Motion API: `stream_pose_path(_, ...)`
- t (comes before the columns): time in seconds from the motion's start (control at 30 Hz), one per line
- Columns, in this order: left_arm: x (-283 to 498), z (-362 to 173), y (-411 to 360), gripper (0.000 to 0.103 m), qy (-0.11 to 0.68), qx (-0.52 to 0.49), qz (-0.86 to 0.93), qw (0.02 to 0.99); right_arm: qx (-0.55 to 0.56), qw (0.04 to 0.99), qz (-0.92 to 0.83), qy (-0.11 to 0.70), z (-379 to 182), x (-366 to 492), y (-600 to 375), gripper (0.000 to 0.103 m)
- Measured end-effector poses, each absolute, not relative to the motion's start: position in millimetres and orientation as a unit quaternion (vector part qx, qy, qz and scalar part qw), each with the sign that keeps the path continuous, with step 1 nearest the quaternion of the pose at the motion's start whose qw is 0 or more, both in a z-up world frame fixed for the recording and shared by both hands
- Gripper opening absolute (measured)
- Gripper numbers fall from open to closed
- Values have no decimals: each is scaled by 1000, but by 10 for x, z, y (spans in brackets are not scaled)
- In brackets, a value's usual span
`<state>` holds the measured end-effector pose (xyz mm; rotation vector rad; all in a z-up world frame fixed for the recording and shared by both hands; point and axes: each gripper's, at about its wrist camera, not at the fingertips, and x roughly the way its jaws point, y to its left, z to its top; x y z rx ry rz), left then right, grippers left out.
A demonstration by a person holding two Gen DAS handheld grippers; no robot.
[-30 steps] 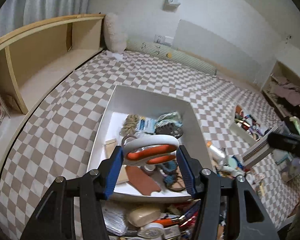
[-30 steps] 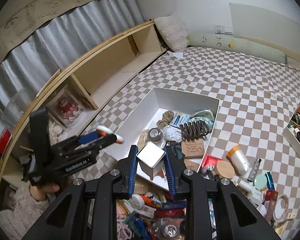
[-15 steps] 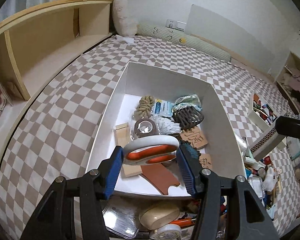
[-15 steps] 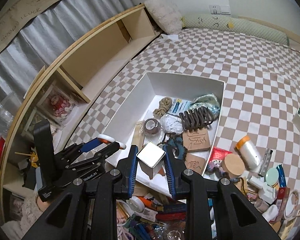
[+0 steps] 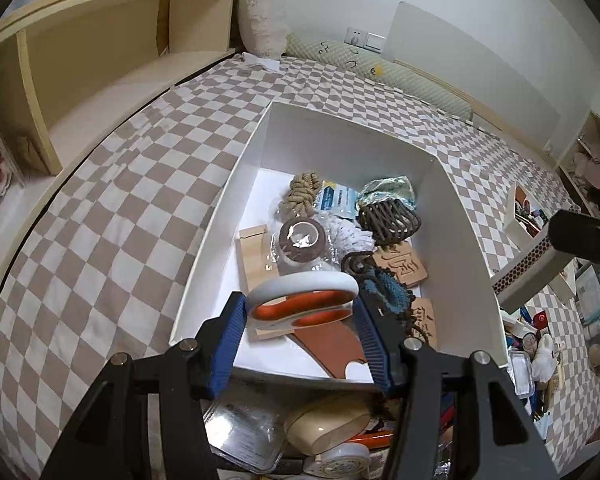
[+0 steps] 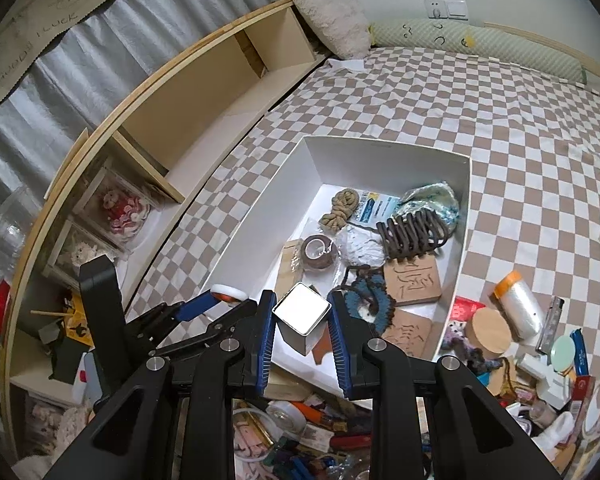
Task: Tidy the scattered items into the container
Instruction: 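Open both tools to drop the scissors and silver box into the shoebox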
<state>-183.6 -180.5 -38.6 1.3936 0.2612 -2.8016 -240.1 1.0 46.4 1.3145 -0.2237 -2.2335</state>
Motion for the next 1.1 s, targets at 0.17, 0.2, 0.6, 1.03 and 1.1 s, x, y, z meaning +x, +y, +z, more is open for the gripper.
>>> stream_pose_path(0.17, -1812, -424, -1866, 55, 96, 449, -888, 7, 489, 264, -827, -82, 446, -2434, -67, 27)
stream_pose_path(0.2, -1805, -428, -1875, 55, 99, 449, -888, 7, 489, 263, -827, -82, 443, -2442, -78, 27)
stream_pose_path(0.6, -1716, -325, -1920, 76, 107, 440, -892, 6, 506, 258, -818, -90, 317, -2599, -255, 27)
stream_pose_path(1.03, -1561, -197, -1916, 83, 93, 431, -898, 1, 528, 273, -797, -104, 154, -2722, -525, 27)
stream_pose_path(1.1, -1555, -191, -1920, 83, 92, 431, -897, 2, 532, 277, -793, -104, 121, -2747, -588, 27)
